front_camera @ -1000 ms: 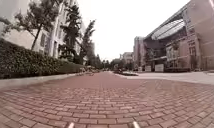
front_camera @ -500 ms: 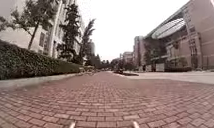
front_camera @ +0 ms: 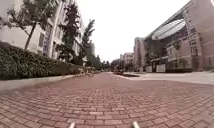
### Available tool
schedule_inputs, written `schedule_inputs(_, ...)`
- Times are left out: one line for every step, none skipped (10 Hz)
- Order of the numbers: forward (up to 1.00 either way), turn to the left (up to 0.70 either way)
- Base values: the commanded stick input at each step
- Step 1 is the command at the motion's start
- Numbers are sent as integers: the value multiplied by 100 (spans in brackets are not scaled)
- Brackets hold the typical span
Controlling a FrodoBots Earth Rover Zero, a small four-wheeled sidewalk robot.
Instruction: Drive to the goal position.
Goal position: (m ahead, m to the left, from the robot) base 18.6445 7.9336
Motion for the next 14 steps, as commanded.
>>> schedule_inputs(70, 0)
schedule_inputs(70, 0)
schedule_inputs(70, 0)
schedule_inputs(70, 0)
schedule_inputs(70, 0)
schedule_inputs(70, 3)
schedule_inputs(70, 14)
schedule_inputs(70, 14)
schedule_inputs(70, 14)
schedule_inputs(70, 14)
schedule_inputs(70, 14)
schedule_inputs(70, 7)
schedule_inputs(70, 2)
schedule_inputs(70, 0)
